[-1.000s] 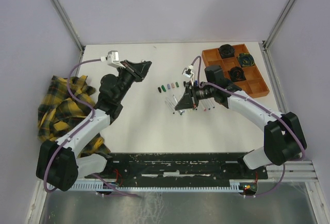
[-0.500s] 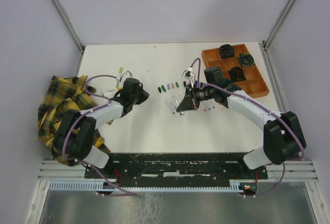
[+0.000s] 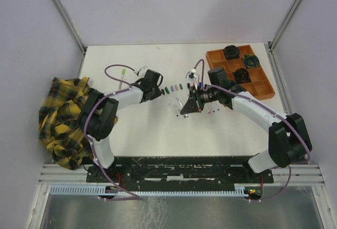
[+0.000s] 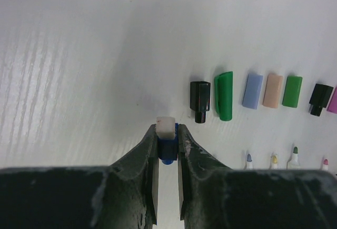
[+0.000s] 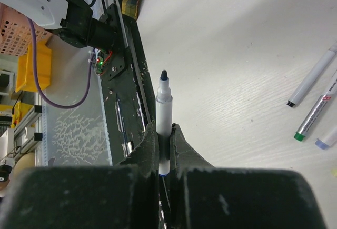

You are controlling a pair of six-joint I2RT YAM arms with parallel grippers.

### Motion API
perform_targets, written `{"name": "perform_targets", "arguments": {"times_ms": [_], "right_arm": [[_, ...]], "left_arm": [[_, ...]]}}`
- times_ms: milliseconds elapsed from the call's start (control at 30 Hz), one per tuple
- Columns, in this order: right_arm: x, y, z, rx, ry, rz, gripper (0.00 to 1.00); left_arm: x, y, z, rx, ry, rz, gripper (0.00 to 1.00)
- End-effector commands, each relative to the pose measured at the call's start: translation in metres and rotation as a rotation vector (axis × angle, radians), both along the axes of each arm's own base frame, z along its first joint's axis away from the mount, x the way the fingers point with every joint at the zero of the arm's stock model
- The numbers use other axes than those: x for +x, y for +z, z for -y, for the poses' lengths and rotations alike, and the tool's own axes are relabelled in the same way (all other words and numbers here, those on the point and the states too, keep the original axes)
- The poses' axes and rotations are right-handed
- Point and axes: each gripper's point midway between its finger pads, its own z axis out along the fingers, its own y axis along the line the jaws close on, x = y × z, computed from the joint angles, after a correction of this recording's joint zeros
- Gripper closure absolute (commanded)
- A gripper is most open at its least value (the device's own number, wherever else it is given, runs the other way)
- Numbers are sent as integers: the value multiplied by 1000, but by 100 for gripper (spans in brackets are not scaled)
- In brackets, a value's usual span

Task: Open the pen caps
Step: Place the pen cap at the center of the board, then place the pen at the center of the board.

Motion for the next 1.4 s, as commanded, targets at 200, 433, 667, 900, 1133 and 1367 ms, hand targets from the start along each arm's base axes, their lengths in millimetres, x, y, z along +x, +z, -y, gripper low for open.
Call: {"name": "perform_targets", "arguments": {"times_ms": [200, 433, 667, 900, 1133, 1367], "right_arm": [[10, 14, -6, 20, 11, 70, 100], [10, 14, -6, 18, 10, 71, 100], [10, 13, -5, 16, 9, 70, 100], [11, 9, -5, 7, 5, 67, 100], [14, 1, -6, -21, -12, 71, 100], [18, -27, -17, -136, -48, 103, 97]], "left_arm": [[21, -5, 4, 87, -26, -18, 83], [22, -13, 7, 84, -35, -37, 71], [23, -14, 8, 86, -36, -38, 67], [22, 8, 7, 69, -41, -4, 67], [7, 60, -3, 38, -51, 116, 66], [-33, 78, -34, 74, -72, 206, 66]]}}
